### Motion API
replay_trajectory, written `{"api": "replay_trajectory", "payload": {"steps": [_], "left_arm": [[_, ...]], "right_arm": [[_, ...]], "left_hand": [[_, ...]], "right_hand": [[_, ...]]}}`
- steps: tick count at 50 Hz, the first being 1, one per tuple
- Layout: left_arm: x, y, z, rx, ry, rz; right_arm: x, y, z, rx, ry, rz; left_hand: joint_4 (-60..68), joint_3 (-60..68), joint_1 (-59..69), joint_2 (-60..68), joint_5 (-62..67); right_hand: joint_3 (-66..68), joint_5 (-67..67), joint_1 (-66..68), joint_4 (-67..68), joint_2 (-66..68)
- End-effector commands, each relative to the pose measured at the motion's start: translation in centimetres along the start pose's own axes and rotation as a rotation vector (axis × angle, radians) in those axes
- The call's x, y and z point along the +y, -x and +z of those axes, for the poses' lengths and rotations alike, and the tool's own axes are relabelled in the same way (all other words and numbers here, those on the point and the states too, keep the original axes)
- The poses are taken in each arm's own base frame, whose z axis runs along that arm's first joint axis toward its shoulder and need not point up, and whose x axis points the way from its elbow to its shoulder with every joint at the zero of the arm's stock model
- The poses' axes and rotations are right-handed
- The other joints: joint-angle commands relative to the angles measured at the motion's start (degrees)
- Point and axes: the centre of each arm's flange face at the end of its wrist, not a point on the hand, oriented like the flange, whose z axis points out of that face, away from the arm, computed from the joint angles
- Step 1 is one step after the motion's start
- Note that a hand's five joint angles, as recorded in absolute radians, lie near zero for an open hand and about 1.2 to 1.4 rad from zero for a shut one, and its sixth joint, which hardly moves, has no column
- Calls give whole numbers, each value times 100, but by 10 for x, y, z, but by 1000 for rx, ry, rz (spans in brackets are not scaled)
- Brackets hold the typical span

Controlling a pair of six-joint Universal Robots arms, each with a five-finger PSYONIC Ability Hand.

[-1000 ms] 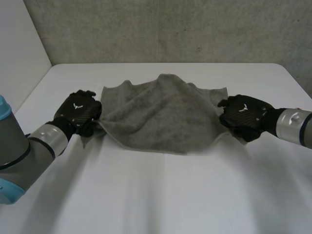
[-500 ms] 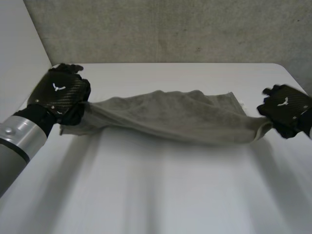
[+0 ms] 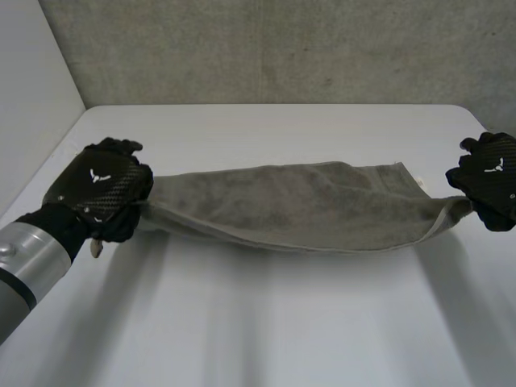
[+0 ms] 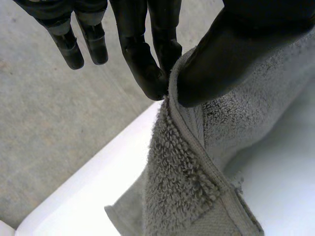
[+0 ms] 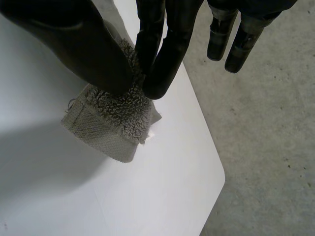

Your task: Fold the towel.

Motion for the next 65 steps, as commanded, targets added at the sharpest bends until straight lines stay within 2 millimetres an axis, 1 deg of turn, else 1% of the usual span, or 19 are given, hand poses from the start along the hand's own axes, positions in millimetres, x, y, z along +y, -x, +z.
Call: {"api": "replay_trajectory", "payload": {"steps": [1, 6, 12, 17, 21, 25, 32, 35, 36, 38, 39, 41, 42, 46, 48, 50, 51, 55, 65], "left_arm": [[8, -4, -8, 30, 80, 42], [9, -11, -20, 54, 102, 41], [5, -16, -29, 85, 83, 42], [-3, -16, -40, 85, 69, 42], [-16, -8, -44, 45, 28, 56], [-23, 1, -42, 17, 6, 66], [-29, 15, -30, -17, -5, 71], [-16, 19, -11, 4, 47, 47], [-12, 21, -2, 16, 61, 41], [-8, 22, 6, 24, 74, 36], [-8, 22, 6, 24, 74, 36], [7, 27, 29, 45, 119, 17], [7, 27, 29, 45, 119, 16], [17, 29, 46, 59, 146, 5], [26, 33, 64, 67, 165, -3], [30, 34, 71, 70, 168, -4], [33, 36, 78, 69, 172, -4], [40, 37, 91, 75, 178, -7], [57, 38, 119, 77, 163, 0]], "right_arm": [[-1, 2, -8, -53, 24, 13], [2, 21, -23, -219, 49, -13], [10, 23, -30, -249, 70, -48], [4, 12, -40, -209, 46, -84], [-2, 1, -44, -174, 15, -94], [-6, -16, -43, -125, -27, -103], [-6, -27, -36, -94, -51, -119], [-9, -22, -14, -122, -97, -101], [-9, -22, -14, -122, -97, -101], [-16, -17, 1, -122, -109, -95], [-16, -16, 2, -122, -109, -95], [-18, -14, 18, -104, -88, -118], [-18, -14, 18, -104, -88, -118], [-24, -8, 42, -111, -90, -134], [-24, -5, 51, -117, -95, -136], [-22, -2, 69, -109, -99, -127], [-22, -2, 69, -109, -99, -127], [-15, 1, 96, -80, -104, -94], [-7, 15, 136, -25, -105, -98]], "left_hand": [[-269, -227, 741, 285, 315], [-269, -227, 741, 285, 315], [-269, -227, 741, 285, 315], [-269, -227, 741, 285, 315], [-269, -227, 741, 285, 315], [-269, -227, 741, 285, 315], [-269, -227, 741, 285, 315], [-269, -227, 741, 285, 315], [-269, -227, 741, 285, 315], [-269, -227, 741, 285, 315], [-269, -227, 741, 285, 315], [-269, -227, 741, 285, 315], [-269, -227, 741, 285, 315], [-269, -227, 741, 285, 315], [-269, -227, 741, 285, 315], [-269, -227, 741, 285, 315], [-269, -227, 741, 285, 315], [-269, -227, 741, 285, 315], [-269, -227, 741, 285, 315]], "right_hand": [[30, 355, 827, -267, 374], [30, 355, 827, -267, 374], [30, 355, 827, -267, 374], [30, 355, 827, -267, 374], [30, 355, 827, -267, 374], [30, 355, 827, -267, 374], [30, 355, 827, -267, 374], [30, 355, 827, -267, 374], [30, 355, 827, -267, 374], [30, 355, 827, -267, 374], [30, 355, 827, -267, 374], [30, 355, 827, -267, 374], [30, 355, 827, -267, 374], [30, 355, 827, -267, 374], [30, 355, 827, -267, 374], [30, 355, 827, -267, 374], [30, 355, 827, -267, 374], [30, 355, 827, -267, 374], [30, 355, 827, -267, 374]]}}
